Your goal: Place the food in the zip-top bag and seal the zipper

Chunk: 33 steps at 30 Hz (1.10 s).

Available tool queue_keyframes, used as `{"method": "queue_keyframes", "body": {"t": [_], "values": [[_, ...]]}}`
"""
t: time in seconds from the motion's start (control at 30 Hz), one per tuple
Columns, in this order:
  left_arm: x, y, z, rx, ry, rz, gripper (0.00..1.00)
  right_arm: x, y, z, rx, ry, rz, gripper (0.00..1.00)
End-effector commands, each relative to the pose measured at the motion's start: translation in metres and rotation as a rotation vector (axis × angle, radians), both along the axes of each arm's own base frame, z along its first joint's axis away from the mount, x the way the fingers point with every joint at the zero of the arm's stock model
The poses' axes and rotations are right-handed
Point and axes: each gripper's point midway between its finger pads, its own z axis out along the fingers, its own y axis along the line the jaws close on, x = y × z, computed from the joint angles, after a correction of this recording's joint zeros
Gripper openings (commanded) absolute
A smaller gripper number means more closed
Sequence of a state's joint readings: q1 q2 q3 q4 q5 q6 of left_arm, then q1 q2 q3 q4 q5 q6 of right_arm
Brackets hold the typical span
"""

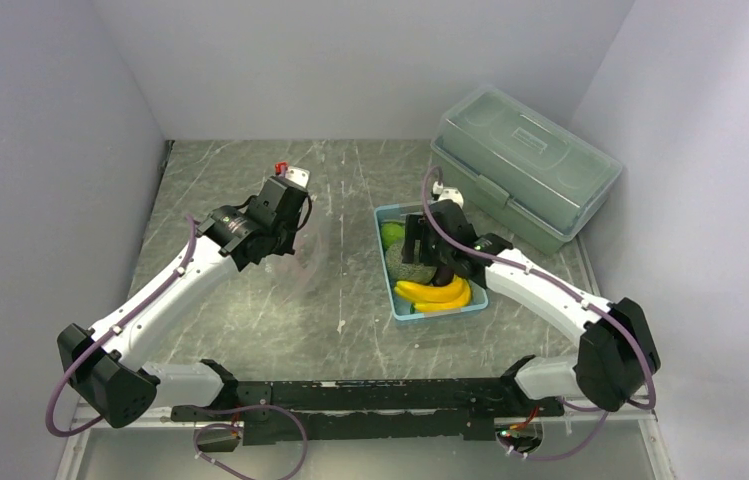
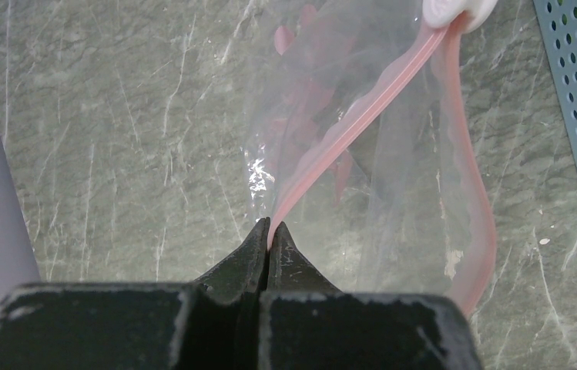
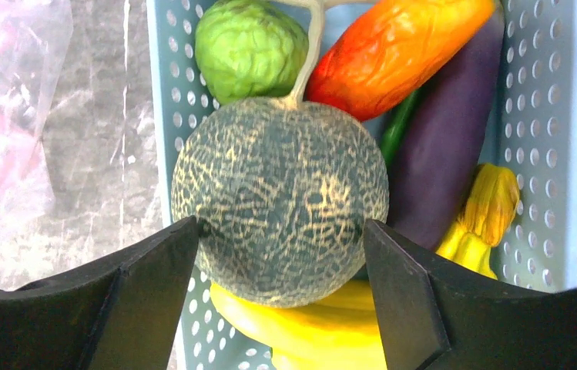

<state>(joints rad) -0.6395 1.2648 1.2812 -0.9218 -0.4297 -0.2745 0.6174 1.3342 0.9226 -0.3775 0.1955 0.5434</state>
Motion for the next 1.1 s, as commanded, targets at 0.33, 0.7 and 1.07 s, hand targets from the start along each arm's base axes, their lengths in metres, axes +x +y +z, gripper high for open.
{"method": "queue_keyframes", "body": {"t": [0.33, 0.7, 1.07], "values": [[0.001, -0.003, 0.009, -0.026, -0.036, -0.017, 0.0, -0.057, -0.015, -0.026, -0.027, 0.099, -0.01, 0.68], [0.0, -0.003, 0.01, -0.029, -0.04, -0.018, 0.0, -0.069, -0.02, -0.032, -0.016, 0.098, -0.044, 0.64], [0.0, -0.003, 0.01, -0.03, -0.039, -0.018, 0.0, -0.036, -0.021, 0.042, -0.006, -0.085, -0.089, 0.64]]}}
